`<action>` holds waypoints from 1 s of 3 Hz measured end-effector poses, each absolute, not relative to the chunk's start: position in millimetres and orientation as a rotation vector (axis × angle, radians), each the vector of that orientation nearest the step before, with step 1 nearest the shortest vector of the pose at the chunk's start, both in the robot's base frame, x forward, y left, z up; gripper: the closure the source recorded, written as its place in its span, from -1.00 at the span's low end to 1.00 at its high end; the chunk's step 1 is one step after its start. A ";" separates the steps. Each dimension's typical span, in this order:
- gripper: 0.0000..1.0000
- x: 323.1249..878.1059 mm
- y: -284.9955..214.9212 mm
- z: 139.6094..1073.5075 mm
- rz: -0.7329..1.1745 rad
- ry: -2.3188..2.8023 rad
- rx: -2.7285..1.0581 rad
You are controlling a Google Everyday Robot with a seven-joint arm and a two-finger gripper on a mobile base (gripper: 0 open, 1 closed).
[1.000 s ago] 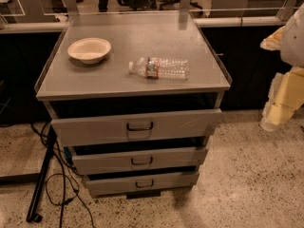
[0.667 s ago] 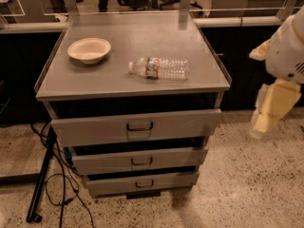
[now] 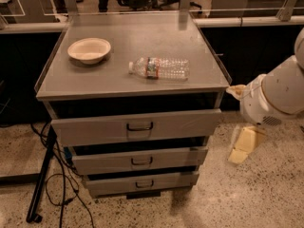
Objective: Open bottom drawer
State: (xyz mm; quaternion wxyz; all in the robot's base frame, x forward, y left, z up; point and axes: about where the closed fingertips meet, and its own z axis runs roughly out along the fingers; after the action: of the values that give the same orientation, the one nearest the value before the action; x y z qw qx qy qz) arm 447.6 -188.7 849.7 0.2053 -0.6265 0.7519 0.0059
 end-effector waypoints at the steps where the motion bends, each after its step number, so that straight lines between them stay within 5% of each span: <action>1: -1.00 447.5 -188.5 849.8 0.017 2.096 -1.747; 3: -1.00 471.2 -166.9 738.1 0.112 2.136 -1.772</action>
Offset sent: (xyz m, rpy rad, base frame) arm 0.0057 0.0188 -0.0620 -0.0047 0.0463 0.0105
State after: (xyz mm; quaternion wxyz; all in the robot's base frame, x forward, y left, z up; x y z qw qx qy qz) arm 471.2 -166.9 738.1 0.1808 -0.6274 0.7564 0.0397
